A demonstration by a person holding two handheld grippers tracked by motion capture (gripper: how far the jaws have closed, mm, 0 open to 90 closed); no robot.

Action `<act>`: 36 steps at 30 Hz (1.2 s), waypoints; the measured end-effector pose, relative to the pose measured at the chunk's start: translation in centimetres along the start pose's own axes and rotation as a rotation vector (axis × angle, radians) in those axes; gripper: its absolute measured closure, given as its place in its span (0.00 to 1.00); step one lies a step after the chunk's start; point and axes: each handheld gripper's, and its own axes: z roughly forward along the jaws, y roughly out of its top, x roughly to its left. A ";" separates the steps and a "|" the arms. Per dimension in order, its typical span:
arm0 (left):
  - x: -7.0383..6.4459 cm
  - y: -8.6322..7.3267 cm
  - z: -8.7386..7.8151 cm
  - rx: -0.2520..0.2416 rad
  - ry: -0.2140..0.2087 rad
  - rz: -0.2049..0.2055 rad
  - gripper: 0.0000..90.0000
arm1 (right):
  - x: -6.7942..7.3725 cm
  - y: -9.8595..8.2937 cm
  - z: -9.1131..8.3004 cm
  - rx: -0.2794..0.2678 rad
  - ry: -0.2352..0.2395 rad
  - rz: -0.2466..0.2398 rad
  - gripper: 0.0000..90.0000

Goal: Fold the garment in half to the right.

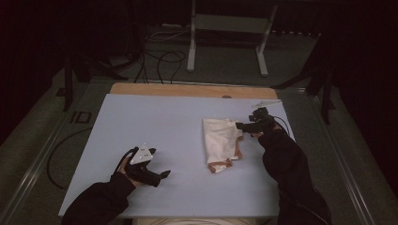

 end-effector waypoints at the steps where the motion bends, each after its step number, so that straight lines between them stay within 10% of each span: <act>1: 0.1 0.0 0.0 0.002 0.001 0.000 0.01 | 0.1 0.4 0.3 0.000 0.016 -0.004 0.18; 7: 0.2 -0.2 -0.1 -0.009 -0.019 0.002 0.00 | -0.1 1.5 2.4 0.008 0.039 0.001 0.15; 26: 0.4 -0.5 -0.1 -0.009 -0.028 0.022 0.00 | -2.6 -0.4 6.5 0.136 -0.005 0.056 0.61; 36: 0.5 -0.6 -0.2 -0.008 -0.025 0.022 0.00 | -1.9 -0.5 6.9 0.170 -0.027 -0.008 0.93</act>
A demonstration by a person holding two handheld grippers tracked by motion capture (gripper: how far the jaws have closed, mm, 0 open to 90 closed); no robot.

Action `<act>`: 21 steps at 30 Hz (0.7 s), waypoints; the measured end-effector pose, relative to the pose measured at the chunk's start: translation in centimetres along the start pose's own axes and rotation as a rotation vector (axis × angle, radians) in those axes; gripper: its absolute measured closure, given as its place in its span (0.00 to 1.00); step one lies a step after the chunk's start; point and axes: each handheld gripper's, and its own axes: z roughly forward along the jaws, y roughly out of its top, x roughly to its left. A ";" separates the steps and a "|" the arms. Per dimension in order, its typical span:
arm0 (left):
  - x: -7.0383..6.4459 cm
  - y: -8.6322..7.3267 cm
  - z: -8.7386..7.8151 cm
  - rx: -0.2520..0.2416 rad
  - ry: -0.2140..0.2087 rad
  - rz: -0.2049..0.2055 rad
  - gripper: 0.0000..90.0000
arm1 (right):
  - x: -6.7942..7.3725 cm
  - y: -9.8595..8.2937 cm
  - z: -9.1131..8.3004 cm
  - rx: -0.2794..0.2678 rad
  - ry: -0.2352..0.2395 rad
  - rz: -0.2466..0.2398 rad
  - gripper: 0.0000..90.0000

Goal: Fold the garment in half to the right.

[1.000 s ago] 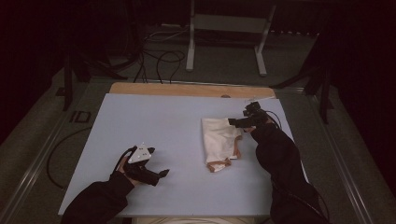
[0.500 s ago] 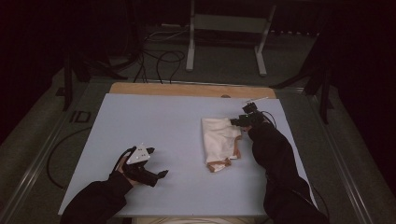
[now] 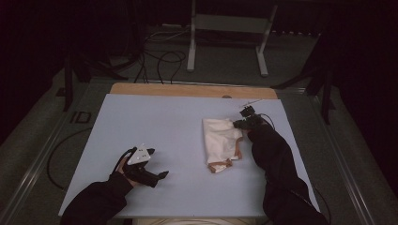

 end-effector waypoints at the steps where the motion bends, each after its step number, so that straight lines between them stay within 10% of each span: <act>1: 0.0 0.0 0.0 0.001 0.001 0.000 0.00 | 0.0 0.1 -0.1 -0.003 0.001 -0.006 0.94; 21: 0.0 0.1 -0.1 -0.008 0.001 -0.003 0.00 | 0.9 3.1 -4.0 -0.181 -0.052 -0.092 0.95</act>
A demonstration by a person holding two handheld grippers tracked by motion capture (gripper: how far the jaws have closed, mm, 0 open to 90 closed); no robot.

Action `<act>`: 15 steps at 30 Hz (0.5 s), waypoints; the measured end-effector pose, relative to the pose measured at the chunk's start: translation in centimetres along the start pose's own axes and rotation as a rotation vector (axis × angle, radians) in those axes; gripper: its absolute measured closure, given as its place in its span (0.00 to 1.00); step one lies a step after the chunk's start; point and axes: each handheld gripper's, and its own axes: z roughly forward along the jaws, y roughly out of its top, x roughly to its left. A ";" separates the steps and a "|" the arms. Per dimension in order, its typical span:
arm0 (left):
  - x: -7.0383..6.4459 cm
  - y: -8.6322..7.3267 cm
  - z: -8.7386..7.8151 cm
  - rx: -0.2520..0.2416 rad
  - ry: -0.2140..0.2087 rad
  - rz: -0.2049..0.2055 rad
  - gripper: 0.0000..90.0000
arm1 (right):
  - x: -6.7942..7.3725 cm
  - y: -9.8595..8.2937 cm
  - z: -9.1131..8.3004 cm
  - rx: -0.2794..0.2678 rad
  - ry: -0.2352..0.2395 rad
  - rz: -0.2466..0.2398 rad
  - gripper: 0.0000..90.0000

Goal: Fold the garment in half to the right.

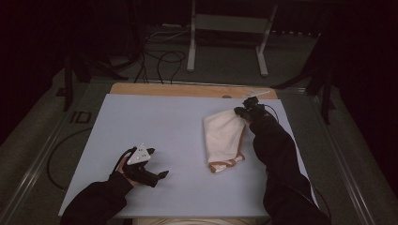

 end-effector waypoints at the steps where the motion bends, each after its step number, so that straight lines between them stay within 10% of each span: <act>1: 0.0 0.0 0.0 0.000 0.000 0.000 0.00 | 0.0 0.0 0.0 0.000 0.000 0.000 0.95; 15: 0.0 0.0 0.0 0.000 0.002 0.004 0.00 | -1.4 -1.7 2.2 0.054 -0.018 0.058 0.95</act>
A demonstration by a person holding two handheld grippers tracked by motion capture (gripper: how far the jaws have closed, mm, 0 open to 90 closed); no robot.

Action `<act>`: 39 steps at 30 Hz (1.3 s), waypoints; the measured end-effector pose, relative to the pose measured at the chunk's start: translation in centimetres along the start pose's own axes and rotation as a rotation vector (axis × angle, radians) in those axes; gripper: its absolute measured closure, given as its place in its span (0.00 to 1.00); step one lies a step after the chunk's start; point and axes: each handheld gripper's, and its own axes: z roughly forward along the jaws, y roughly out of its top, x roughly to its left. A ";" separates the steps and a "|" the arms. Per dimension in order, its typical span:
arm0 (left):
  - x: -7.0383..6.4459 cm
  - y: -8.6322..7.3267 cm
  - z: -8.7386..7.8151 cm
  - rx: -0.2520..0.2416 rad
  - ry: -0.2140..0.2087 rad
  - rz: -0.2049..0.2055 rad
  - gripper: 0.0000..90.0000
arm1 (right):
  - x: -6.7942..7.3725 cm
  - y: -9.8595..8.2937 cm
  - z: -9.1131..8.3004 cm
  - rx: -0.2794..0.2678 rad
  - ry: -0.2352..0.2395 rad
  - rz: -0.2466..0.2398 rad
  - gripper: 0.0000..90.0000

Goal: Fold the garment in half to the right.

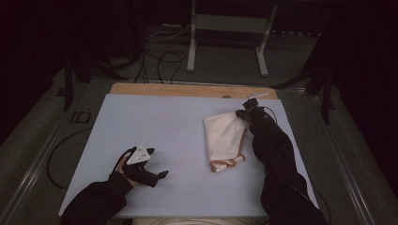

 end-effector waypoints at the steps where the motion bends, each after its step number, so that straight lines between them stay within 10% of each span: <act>1: 0.0 0.0 0.0 0.002 -0.001 -0.001 0.00 | 0.0 -0.1 0.1 0.003 0.001 0.006 0.95; 22: -0.1 0.0 0.1 0.011 0.003 0.007 0.00 | -0.5 -2.3 2.3 0.048 -0.011 0.015 0.91; 39: -0.1 0.1 0.0 0.004 0.008 -0.001 0.00 | 0.0 -0.4 1.1 0.032 0.052 0.052 0.34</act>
